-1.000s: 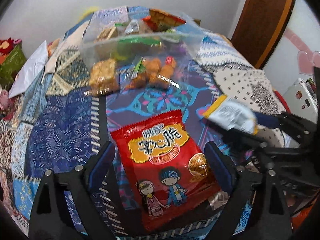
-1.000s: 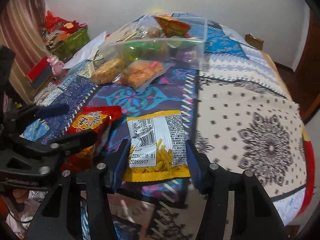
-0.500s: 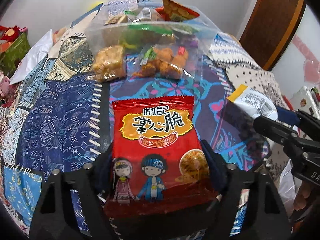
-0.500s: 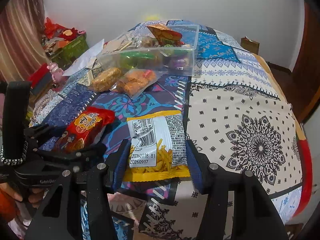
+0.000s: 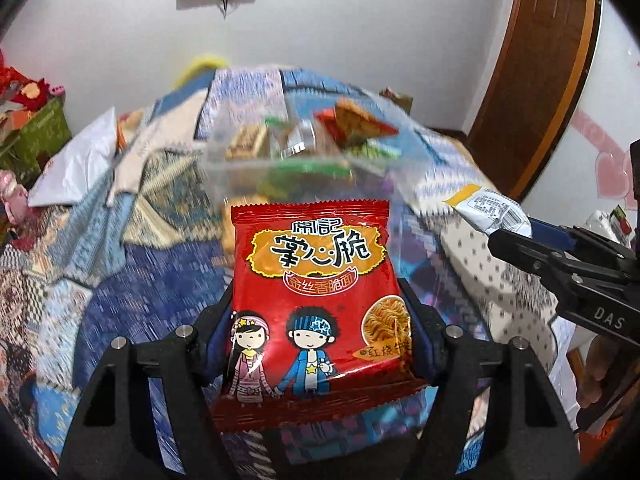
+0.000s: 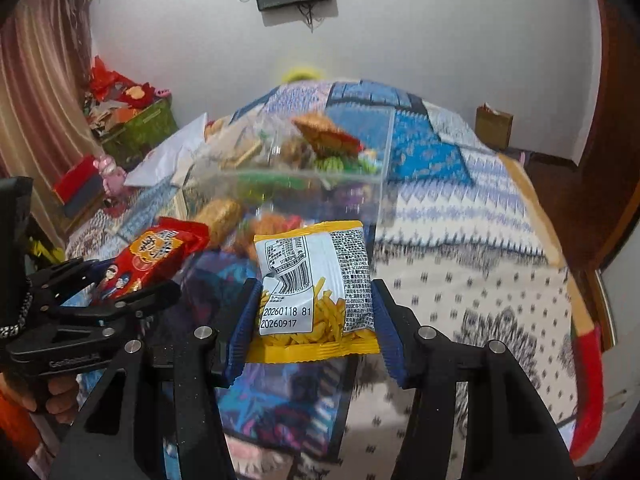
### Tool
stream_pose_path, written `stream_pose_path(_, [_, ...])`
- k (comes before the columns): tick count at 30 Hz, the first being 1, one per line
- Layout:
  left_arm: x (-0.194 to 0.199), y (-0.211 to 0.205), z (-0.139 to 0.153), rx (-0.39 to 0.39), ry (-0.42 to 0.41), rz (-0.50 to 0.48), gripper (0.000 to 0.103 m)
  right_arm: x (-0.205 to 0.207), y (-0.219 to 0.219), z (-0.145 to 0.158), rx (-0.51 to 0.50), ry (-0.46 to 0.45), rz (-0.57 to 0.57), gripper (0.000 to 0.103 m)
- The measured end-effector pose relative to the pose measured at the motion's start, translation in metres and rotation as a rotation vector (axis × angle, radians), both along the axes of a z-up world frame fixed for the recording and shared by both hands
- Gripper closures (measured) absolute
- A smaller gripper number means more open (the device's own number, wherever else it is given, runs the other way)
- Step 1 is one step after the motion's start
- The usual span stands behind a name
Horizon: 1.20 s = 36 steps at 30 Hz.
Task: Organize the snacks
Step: 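Carry both bags into the clear box and open both tools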
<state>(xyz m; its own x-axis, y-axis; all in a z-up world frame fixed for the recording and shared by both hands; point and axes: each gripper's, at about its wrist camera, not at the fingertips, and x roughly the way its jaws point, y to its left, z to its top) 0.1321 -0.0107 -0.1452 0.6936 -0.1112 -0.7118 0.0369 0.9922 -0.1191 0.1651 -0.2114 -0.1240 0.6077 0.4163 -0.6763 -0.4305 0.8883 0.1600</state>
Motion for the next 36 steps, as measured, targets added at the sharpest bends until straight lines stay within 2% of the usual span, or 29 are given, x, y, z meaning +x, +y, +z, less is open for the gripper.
stream_pose_path(9, [0.039,0.027,0.029,-0.010,-0.084,0.045,0.031,0.032,0.012,0.030,0.039,-0.075,-0.015,0.052])
stream_pose_path(17, [0.077,0.048,0.042,-0.012,-0.116,0.066,0.031,0.069,0.023,0.041,0.009,-0.128,-0.032,0.052])
stream_pose_path(26, [0.133,0.064,0.033,-0.013,-0.094,0.085,0.031,0.117,0.033,0.040,0.027,-0.119,-0.046,0.052])
stream_pose_path(36, [0.188,0.060,0.012,-0.004,-0.040,0.077,0.031,0.162,0.045,0.017,0.027,-0.045,-0.048,0.052])
